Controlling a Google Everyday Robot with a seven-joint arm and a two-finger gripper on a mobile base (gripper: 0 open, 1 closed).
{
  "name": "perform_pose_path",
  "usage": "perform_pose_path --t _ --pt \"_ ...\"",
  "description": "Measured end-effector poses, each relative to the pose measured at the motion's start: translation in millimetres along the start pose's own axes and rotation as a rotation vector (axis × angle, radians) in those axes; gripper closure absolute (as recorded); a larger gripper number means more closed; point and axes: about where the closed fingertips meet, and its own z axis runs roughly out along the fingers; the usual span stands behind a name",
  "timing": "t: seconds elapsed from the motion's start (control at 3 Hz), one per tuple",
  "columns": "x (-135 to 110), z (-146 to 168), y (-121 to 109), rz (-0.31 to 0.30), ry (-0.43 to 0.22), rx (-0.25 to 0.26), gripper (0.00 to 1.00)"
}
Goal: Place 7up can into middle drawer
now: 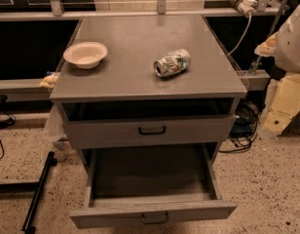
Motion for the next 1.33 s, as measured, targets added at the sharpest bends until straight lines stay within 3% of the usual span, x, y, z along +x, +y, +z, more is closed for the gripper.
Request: perform_pose_path --t 0.33,1.0,1.33 --pt "-2.2 2.9 -10.0 0.0 -0.012 0.012 0.0" --pt "-28.2 34.4 -81.7 -0.032 -0.074 0.055 0.0" --pt "-57.4 52.2 -124.4 -0.077 -0.166 0.084 0.0"
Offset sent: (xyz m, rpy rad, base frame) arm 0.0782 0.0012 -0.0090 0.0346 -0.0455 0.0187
